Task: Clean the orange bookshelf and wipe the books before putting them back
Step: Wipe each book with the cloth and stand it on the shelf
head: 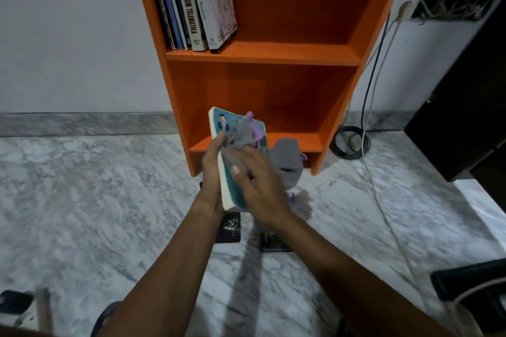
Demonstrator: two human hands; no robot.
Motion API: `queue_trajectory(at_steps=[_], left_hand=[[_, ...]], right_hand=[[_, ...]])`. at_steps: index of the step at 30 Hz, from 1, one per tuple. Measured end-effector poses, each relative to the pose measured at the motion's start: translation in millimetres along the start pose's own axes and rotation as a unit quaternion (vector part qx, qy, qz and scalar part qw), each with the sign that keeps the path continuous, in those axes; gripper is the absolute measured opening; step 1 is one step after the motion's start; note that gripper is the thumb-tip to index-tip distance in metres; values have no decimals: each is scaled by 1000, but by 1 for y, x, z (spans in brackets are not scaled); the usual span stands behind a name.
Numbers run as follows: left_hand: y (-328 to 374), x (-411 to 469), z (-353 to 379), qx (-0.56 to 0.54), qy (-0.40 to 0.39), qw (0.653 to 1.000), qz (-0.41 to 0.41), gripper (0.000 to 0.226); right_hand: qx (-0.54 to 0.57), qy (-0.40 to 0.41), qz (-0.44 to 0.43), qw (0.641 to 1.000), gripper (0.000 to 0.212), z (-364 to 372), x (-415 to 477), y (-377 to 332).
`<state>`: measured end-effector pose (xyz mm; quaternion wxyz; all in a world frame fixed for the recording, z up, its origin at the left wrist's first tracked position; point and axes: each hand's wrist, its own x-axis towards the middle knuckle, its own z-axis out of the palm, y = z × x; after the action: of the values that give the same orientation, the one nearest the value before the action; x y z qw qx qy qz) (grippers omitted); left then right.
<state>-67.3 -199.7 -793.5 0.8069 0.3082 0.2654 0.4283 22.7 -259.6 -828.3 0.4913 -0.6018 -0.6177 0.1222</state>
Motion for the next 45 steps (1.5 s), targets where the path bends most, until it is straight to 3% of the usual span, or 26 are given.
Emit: queue_trajectory(at_steps=[3, 5, 8, 11, 14, 16, 18, 20, 22, 24, 25, 26, 27, 30, 33, 36, 39, 43, 45], left_hand=[[6, 10, -10, -61, 19, 998, 23, 75], [6, 13, -16, -85, 3, 996, 30, 73], [6, 13, -14, -90, -28, 994, 48, 63], [6, 12, -10, -90, -26, 994, 51, 71], [9, 13, -10, -79, -47, 995, 35, 75], [14, 15, -10, -48, -60, 997, 21, 71], [22, 16, -6, 3, -46, 999, 17, 62], [27, 20, -4, 62, -21, 998, 17, 52], [26, 26, -7, 176, 60, 982, 21, 53], [22, 28, -8, 322, 229, 916, 65, 50], [19, 25, -3, 372, 276, 880, 107, 44], [14, 21, 5, 399, 266, 868, 133, 37], [7, 19, 15, 406, 213, 878, 138, 35], [-15, 13, 43, 311, 53, 949, 25, 49], [-13, 27, 37, 169, 84, 982, -16, 65], [-4, 29, 24, 20, 89, 996, -25, 52], [4, 24, 24, 14, 49, 998, -28, 39], [19, 16, 36, 43, -26, 998, -39, 37], [31, 16, 39, 80, -40, 995, -41, 36]], right_hand=[[-13, -18, -54, 998, 36, 4, -24, 5], [-38, 4, -54, 998, 34, -3, -32, 19], [51, 67, 60, 995, 29, -14, -32, 35], [214, 106, 204, 949, 22, -27, -15, 33], [373, 29, 332, 866, 36, -45, 6, 30], [395, -31, 338, 854, 34, -53, 10, 22], [392, -31, 334, 856, 27, -57, 9, 15], [388, 25, 347, 854, 22, -55, 13, 18], [351, 112, 340, 865, 27, -55, 19, 22], [264, 161, 282, 908, 30, -56, 24, 20], [223, 177, 254, 924, 23, -55, 24, 19], [192, 195, 232, 934, 15, -54, 23, 14], [156, 217, 218, 939, 11, -50, 21, 12], [43, 222, 139, 964, 8, -33, 10, 14], [-32, 140, 46, 989, 21, -17, 1, 23], [-27, 83, -7, 996, 38, -13, -4, 20], [51, 49, 34, 997, 41, -17, 8, 23], [82, 92, 117, 985, 42, -42, 41, 24], [160, 117, 165, 966, 38, -62, 62, 26]])
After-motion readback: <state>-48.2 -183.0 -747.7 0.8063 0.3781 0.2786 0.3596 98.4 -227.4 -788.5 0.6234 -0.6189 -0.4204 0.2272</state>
